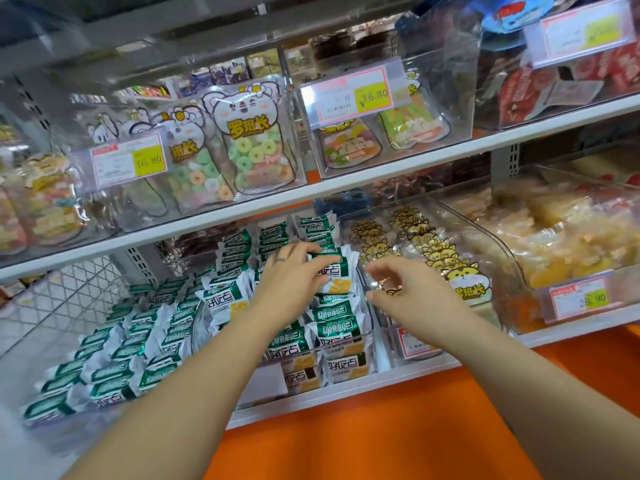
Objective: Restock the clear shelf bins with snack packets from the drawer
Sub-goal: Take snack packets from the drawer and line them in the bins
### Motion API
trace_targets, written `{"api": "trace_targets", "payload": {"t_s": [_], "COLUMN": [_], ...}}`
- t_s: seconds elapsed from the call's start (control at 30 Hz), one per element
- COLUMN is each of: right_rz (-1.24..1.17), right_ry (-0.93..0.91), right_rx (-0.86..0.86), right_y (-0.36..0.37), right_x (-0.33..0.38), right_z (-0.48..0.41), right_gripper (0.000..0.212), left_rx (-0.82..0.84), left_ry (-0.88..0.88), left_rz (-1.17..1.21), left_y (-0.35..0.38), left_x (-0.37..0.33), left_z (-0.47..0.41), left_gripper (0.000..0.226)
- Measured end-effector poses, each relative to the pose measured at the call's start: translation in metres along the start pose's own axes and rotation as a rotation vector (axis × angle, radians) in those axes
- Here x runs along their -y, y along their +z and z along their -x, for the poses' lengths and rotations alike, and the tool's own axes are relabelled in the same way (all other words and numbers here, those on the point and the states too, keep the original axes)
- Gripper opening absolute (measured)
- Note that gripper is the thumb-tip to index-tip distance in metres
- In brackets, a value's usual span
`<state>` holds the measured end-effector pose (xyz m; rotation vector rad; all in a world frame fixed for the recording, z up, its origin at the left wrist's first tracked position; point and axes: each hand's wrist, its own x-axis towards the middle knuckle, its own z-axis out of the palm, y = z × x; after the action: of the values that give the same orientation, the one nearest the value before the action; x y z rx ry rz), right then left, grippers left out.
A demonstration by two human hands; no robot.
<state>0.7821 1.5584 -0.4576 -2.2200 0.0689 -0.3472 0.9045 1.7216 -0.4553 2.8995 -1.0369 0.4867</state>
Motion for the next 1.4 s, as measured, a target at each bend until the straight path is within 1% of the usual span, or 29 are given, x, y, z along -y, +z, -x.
{"api": "trace_targets", "payload": {"t_s": [0.17,0.27,0.43,0.53,0.6,0.7,0.77,0.8,0.87,0.93,1.03,1.1,1.17,1.27,1.33,1.4], "right_rz": [0.339,0.460,0.669,0.715,0.725,0.771,0.789,0.790,0.795,0.808,0.810,0.803,0.810,0.844,0.888,0.953], "right_ry": [-0.197,-0.203,-0.165,-0.179,-0.202,-0.230,-0.238,-0.247,-0.284,-0.333,-0.368,-0.367,-0.367,-0.362,-0.355,-0.327], "right_rx": [0.036,0.057,0.080,0.071,0.070,0.103,0.108,0.105,0.103,0.115,0.168,0.187,0.174,0.161,0.190,0.253], "right_y": [0.019,0.032,0.048,0.047,0.046,0.043,0.041,0.041,0.043,0.050,0.059,0.061,0.061,0.060,0.055,0.049], "right_x": [0.014,0.009,0.000,-0.001,0.000,0.003,0.005,0.007,0.011,0.015,0.018,0.019,0.016,0.012,0.013,0.016], "right_z": [-0.026,-0.047,-0.071,-0.079,-0.079,-0.078,-0.078,-0.077,-0.076,-0.075,-0.077,-0.082,-0.089,-0.095,-0.095,-0.092], "right_gripper": [0.052,0.060,0.063,0.062,0.063,0.066,0.068,0.069,0.069,0.070,0.074,0.078,0.077,0.075,0.076,0.082], "left_rx": [-0.048,-0.071,-0.082,-0.106,-0.101,-0.081,-0.124,-0.143,-0.126,-0.047,0.074,0.109,0.102,0.049,0.028,0.032], "left_ry": [0.015,-0.017,-0.029,-0.066,-0.062,-0.059,-0.107,-0.137,-0.180,-0.192,-0.169,-0.150,-0.159,-0.183,-0.203,-0.221], "left_rz": [-0.005,0.007,-0.015,-0.017,0.030,0.238,0.354,0.371,0.318,0.181,0.038,-0.005,-0.027,-0.023,0.005,0.030], "left_y": [0.008,0.014,0.021,0.023,0.023,0.014,0.003,-0.002,-0.009,-0.013,-0.009,-0.002,0.003,0.006,0.006,0.004], "left_x": [0.004,0.012,0.018,0.011,0.012,0.022,0.031,0.037,0.049,0.059,0.060,0.057,0.057,0.057,0.058,0.058], "left_z": [0.003,0.005,0.003,-0.002,-0.001,0.006,0.013,0.017,0.023,0.029,0.035,0.037,0.036,0.034,0.035,0.036], "left_gripper": [0.042,0.048,0.050,0.051,0.052,0.055,0.054,0.053,0.051,0.052,0.054,0.054,0.053,0.048,0.044,0.040]}}
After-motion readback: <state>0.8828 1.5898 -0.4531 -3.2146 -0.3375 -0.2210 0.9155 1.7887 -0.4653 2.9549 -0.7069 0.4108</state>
